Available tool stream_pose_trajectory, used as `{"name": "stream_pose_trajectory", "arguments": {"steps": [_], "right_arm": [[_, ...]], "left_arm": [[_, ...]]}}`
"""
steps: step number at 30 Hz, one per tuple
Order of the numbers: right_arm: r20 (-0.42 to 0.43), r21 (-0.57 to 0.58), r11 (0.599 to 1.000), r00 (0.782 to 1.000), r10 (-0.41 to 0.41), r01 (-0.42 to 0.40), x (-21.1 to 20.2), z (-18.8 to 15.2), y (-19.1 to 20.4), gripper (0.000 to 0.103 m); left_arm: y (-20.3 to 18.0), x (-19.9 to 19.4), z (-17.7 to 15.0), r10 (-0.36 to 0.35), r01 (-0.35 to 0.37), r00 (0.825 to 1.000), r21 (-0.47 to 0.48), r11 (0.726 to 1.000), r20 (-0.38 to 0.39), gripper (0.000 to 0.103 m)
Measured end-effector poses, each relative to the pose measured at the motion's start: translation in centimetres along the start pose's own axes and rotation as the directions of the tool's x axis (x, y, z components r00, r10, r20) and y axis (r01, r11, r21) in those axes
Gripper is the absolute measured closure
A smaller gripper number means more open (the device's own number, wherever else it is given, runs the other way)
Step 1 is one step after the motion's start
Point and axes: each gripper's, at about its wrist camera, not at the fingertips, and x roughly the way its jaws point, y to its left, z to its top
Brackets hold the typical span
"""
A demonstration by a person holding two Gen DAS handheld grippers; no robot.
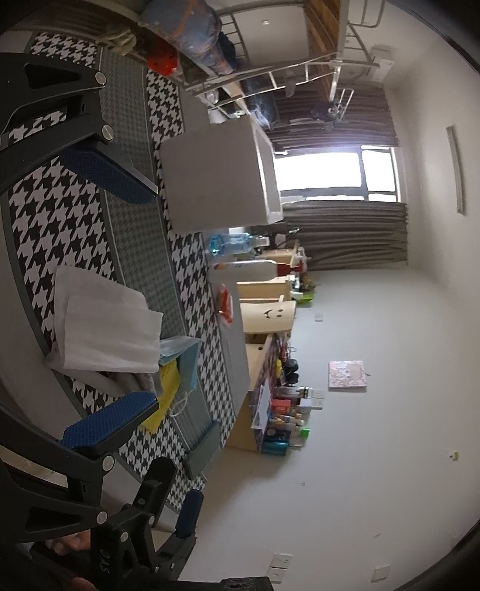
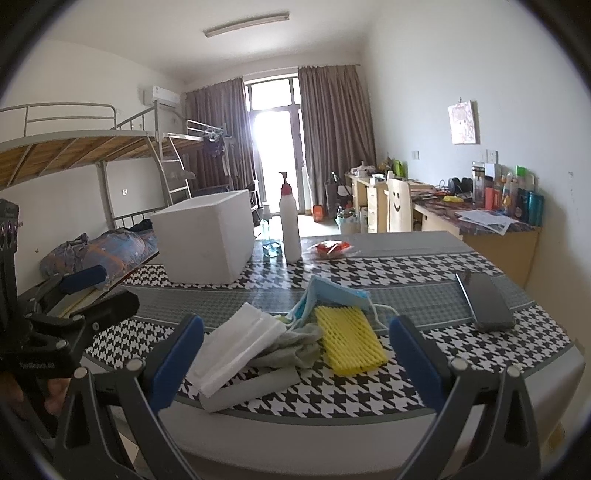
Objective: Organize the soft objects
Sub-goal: 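Move both tools toward the pile of soft items on the table, then grasp the white tissue with the left tool while the right tool approaches the yellow foam net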
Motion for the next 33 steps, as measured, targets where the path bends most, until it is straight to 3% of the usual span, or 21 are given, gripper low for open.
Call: {"name": "stream_pose_trajectory", "arguments": {"steps": [22, 33], "right_arm": [[-0.109, 0.027, 0.999, 0.994, -0.024, 0.027, 3.4, -0.5, -2.0, 0.001], [-0.178, 0.042, 0.998, 0.983, -0.035, 0.043, 5.7, -1.1, -3.1, 0.001]], "left_arm": [[-0.7, 5.5, -1.2, -0.036, 0.037, 0.989, 0.003, 0.999, -0.143, 0.001], [-0.8, 8.0, -2.2, -0.047, 0.050, 0.973, 0.007, 0.999, -0.227, 0.001]]}}
